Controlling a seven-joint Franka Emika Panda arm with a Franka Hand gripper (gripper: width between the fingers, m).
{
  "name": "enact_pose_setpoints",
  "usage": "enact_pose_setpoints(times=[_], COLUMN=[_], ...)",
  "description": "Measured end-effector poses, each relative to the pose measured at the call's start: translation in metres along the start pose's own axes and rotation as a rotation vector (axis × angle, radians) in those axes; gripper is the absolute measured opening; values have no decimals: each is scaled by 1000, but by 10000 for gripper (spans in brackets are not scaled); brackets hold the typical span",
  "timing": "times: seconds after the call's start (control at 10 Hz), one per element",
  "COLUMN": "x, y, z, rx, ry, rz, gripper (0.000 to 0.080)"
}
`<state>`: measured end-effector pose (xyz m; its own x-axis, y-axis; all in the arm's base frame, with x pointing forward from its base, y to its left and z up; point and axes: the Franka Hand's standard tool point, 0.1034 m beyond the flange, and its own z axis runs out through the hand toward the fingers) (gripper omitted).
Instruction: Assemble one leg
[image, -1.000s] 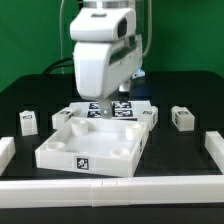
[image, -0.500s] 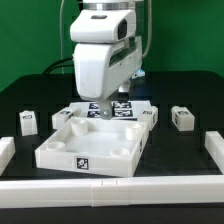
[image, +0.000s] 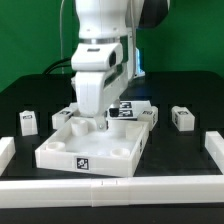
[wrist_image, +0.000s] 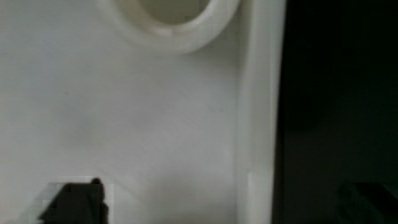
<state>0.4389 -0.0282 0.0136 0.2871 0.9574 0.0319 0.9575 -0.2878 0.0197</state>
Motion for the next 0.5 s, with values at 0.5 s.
enact_pose_setpoints(times=[0.5], x=[3], y=[6], z=[-1], rx=[0], ry=[-1], rz=[5], gripper=[387])
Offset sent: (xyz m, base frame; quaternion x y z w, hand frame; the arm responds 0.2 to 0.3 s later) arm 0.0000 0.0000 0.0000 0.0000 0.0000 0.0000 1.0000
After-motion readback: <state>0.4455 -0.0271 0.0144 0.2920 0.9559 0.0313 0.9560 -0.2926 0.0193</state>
